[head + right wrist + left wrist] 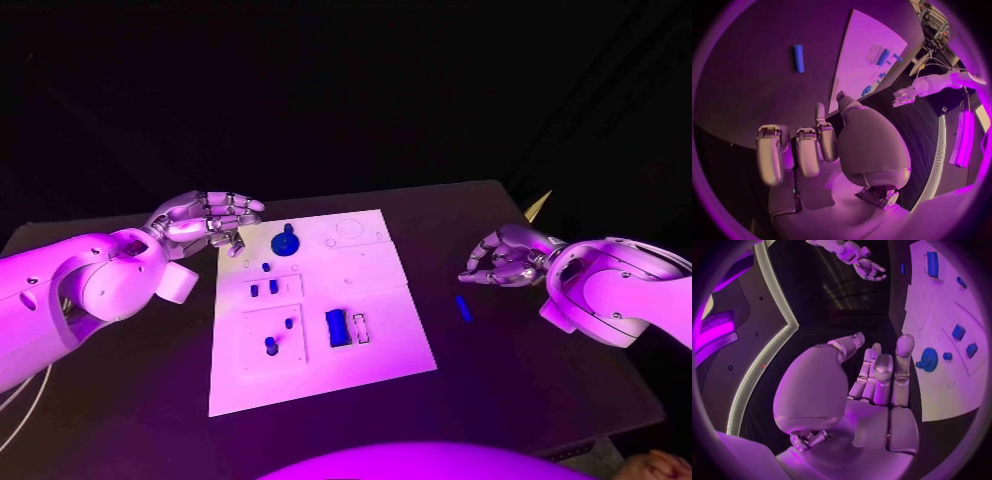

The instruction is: Assemble the parts on the task board

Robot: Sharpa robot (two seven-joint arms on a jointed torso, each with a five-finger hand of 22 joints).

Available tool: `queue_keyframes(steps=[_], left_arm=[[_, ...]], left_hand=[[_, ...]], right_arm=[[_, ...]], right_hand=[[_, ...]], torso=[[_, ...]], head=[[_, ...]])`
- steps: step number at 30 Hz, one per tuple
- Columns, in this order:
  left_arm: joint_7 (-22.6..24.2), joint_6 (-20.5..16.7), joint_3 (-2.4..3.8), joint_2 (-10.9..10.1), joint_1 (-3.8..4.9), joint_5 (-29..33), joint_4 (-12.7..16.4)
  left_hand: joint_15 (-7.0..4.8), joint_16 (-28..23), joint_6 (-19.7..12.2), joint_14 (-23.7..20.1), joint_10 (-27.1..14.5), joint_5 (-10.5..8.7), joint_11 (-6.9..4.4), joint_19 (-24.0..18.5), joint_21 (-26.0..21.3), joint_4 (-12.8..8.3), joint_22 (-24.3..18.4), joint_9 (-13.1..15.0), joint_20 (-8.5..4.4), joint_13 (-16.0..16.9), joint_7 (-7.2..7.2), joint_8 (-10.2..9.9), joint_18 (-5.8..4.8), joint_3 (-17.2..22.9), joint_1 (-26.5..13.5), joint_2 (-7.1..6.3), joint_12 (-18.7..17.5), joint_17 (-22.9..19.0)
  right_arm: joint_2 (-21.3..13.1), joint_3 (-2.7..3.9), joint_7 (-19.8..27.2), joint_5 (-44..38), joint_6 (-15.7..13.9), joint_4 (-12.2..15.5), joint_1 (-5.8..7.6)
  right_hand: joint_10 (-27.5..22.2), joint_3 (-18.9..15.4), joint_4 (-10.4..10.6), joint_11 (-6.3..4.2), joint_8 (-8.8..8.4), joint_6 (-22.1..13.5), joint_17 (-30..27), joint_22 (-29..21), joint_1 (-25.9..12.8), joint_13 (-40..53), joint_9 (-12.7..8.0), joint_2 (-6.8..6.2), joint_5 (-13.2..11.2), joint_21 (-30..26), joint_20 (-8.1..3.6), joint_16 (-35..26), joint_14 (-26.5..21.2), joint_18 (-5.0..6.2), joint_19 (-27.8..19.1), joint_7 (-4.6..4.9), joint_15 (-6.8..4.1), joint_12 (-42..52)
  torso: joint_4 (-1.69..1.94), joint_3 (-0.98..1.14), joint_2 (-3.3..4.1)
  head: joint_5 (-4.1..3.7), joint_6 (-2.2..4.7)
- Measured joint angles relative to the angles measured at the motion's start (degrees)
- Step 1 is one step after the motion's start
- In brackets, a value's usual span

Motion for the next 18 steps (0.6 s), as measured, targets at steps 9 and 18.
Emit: queue_keyframes(steps=[9, 18], left_arm=[[0.1, 0.0, 0.0, 0.1, -0.01, 0.0, 0.0], [0.2, 0.0, 0.0, 0.0, -0.08, 0.0, 0.0]], left_hand=[[0.0, 0.0, 0.0, 0.0, 0.0, 0.0, 0.0, 0.0, 0.0, 0.0, 0.0, 0.0, 0.0, -0.1, 0.0, 0.0, 0.0, 0.0, 0.0, 0.0, 0.0, -0.1], [0.0, 0.0, 0.0, 0.0, 0.0, 0.0, 0.0, 0.0, 0.0, 0.0, 0.0, 0.0, 0.0, -0.1, 0.0, 0.0, 0.0, 0.0, 0.0, 0.0, 0.0, -0.1]], right_arm=[[0.3, -0.1, -3.8, -2.8, 0.8, -0.5, -2.09], [2.1, -0.13, -6.1, -4.1, 0.7, -1.9, -4.52]], right_hand=[[0.0, -0.3, 0.6, 0.0, 0.0, 0.4, 0.0, 0.0, -0.5, 0.0, -0.1, -0.53, 0.2, 0.0, 0.0, 0.0, 0.0, 0.0, 0.0, -0.03, 0.0, 0.0], [0.0, -0.6, 0.9, 0.0, 0.0, 0.8, 0.0, 0.0, -0.8, 0.0, -0.1, -0.75, 0.2, 0.0, 0.0, 0.0, 0.0, 0.0, 0.0, -0.03, 0.0, 0.0]], torso=[[-0.03, 0.08, 0.05], [-0.01, 0.12, 0.09]], head=[[-3.24, -0.4], [-5.49, -0.77]])
